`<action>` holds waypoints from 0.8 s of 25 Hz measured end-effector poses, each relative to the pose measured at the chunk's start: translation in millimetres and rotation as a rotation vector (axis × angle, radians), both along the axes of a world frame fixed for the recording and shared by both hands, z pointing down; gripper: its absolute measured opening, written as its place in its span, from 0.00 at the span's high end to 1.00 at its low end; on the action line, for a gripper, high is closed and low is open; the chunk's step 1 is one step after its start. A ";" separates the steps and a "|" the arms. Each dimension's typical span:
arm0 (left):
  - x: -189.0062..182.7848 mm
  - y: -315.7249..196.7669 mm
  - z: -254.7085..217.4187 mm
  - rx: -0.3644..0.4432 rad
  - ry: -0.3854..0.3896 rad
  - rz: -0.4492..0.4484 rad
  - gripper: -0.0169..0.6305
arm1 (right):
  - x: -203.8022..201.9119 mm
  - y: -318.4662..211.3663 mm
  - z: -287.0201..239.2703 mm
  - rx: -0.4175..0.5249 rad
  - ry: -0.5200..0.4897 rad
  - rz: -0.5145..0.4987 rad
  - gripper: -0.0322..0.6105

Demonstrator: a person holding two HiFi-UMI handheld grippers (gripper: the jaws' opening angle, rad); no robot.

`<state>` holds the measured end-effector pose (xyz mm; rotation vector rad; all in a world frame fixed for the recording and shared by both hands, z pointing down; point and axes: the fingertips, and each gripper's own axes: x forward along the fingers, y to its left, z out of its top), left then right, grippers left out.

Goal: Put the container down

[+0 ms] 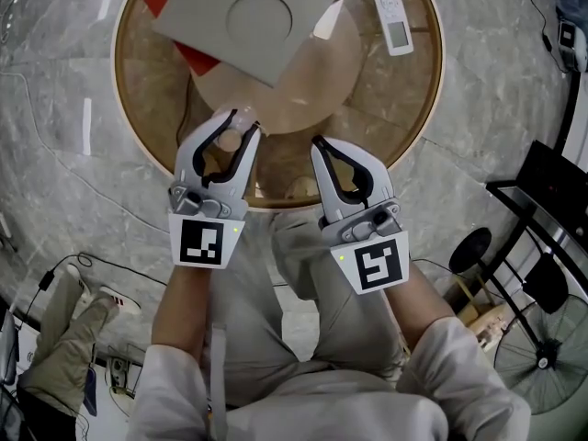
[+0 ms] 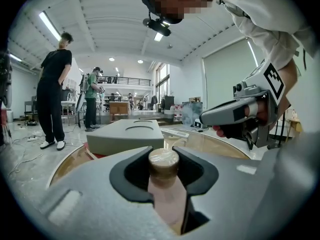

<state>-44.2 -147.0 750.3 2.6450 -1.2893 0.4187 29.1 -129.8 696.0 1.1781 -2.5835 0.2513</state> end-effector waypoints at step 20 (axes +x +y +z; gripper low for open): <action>-0.1 2.8 -5.4 0.036 0.026 -0.009 0.66 | 2.0 3.5 3.6 -0.001 0.001 -0.007 0.95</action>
